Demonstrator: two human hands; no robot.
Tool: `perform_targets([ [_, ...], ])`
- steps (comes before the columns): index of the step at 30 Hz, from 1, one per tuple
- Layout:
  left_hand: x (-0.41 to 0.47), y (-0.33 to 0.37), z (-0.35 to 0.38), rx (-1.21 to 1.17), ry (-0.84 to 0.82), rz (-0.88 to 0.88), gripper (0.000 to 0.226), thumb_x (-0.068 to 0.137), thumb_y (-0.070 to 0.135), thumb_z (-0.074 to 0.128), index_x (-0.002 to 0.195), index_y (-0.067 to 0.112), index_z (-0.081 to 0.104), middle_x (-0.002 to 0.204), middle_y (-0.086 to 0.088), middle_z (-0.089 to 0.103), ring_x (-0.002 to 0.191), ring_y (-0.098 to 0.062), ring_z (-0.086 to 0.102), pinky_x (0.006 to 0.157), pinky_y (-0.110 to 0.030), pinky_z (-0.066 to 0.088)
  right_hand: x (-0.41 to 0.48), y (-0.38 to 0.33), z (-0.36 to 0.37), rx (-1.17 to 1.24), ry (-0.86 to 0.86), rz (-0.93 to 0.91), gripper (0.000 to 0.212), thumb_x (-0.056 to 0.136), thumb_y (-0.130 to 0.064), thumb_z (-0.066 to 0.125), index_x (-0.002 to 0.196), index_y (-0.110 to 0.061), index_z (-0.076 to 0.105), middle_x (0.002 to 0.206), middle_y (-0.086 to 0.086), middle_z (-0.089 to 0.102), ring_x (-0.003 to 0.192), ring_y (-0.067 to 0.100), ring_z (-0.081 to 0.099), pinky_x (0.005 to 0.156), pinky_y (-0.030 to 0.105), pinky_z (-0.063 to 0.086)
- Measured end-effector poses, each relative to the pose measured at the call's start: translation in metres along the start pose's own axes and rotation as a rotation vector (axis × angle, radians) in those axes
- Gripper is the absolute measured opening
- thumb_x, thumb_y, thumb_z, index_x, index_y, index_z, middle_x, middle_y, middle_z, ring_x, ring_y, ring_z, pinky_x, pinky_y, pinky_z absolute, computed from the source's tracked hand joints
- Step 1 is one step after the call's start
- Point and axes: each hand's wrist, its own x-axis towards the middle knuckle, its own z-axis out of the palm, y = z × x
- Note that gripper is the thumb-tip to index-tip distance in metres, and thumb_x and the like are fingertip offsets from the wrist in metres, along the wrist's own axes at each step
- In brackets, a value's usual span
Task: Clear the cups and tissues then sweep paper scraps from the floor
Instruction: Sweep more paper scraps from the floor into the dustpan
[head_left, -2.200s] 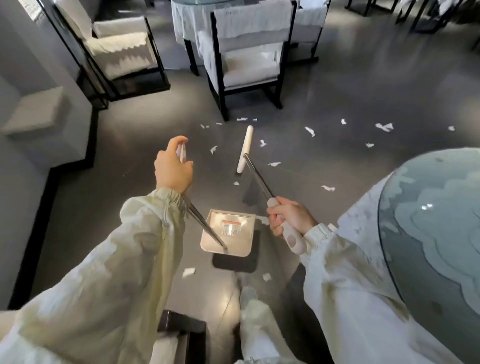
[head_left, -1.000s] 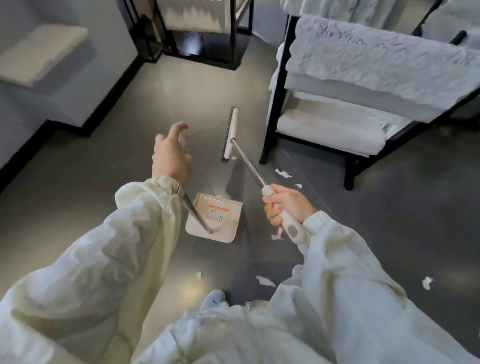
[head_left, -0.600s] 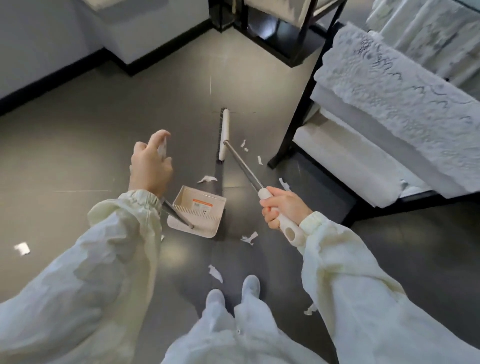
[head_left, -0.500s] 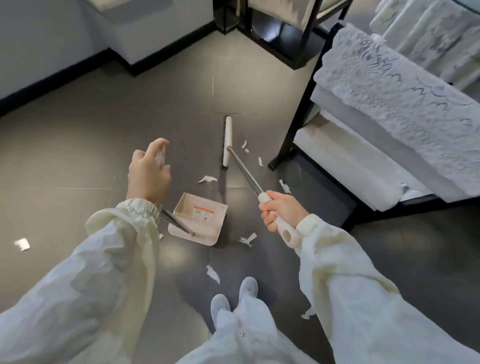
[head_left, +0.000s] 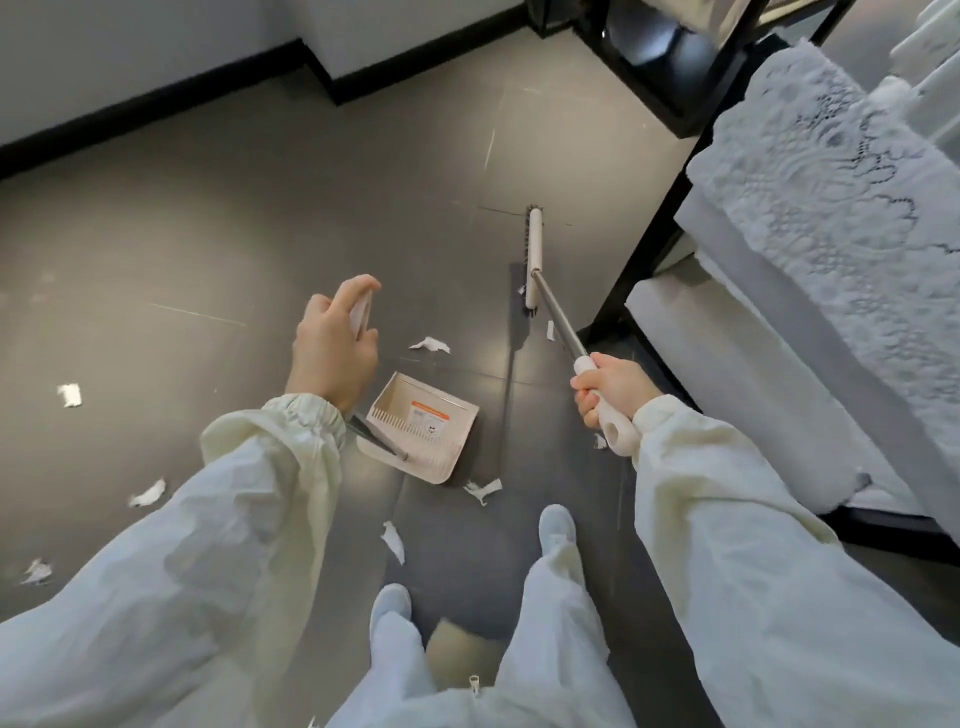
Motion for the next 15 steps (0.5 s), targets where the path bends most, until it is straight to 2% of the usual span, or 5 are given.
perform_targets([
  [4, 0.017, 0.036, 0.044, 0.029, 0.027, -0.069, 0.048, 0.084, 0.002, 0.057, 0.124, 0.027, 0.054, 0.093, -0.007, 0.043, 0.076, -0.025, 0.044, 0.081, -0.034, 0.039, 0.05, -0.041, -0.042, -0.079, -0.03, 0.048, 0.026, 0.093, 0.009, 0.038, 0.101, -0.016, 0.038, 0.067, 0.005, 0.036, 0.028, 0.006, 0.035, 0.033, 0.013, 0.03],
  [8, 0.024, 0.064, 0.084, 0.115, -0.008, -0.038, 0.049, 0.085, 0.001, 0.057, 0.126, 0.027, 0.053, 0.089, -0.006, 0.039, 0.067, -0.027, 0.043, 0.073, -0.041, 0.043, 0.094, -0.071, -0.079, -0.256, -0.015, 0.033, 0.027, 0.091, 0.006, 0.039, 0.089, -0.02, 0.04, 0.067, 0.007, 0.038, 0.033, 0.009, 0.035, 0.035, 0.015, 0.031],
  [10, 0.026, 0.07, 0.099, 0.142, -0.027, -0.048, 0.049, 0.086, 0.002, 0.056, 0.128, 0.027, 0.051, 0.088, -0.004, 0.037, 0.065, -0.028, 0.042, 0.07, -0.043, 0.044, 0.112, -0.074, -0.093, -0.371, 0.003, 0.01, 0.034, 0.09, 0.003, 0.041, 0.108, -0.025, 0.047, 0.066, 0.008, 0.042, 0.042, 0.013, 0.036, 0.038, 0.018, 0.032],
  [12, 0.031, 0.074, 0.107, 0.151, -0.007, -0.077, 0.049, 0.087, 0.003, 0.056, 0.13, 0.026, 0.05, 0.088, -0.004, 0.037, 0.065, -0.029, 0.043, 0.071, -0.045, 0.044, 0.13, -0.071, -0.106, -0.476, 0.031, 0.008, 0.048, 0.088, 0.002, 0.043, 0.131, -0.018, 0.045, 0.064, 0.009, 0.045, 0.047, 0.016, 0.036, 0.043, 0.022, 0.033],
  [15, 0.043, 0.075, 0.111, 0.169, 0.011, -0.121, 0.05, 0.087, 0.005, 0.055, 0.132, 0.027, 0.049, 0.09, -0.006, 0.042, 0.073, -0.037, 0.05, 0.074, -0.043, 0.042, 0.147, -0.064, -0.117, -0.571, 0.03, 0.071, 0.052, 0.088, 0.001, 0.041, 0.138, -0.011, 0.037, 0.065, 0.009, 0.045, 0.05, 0.018, 0.036, 0.047, 0.026, 0.033],
])
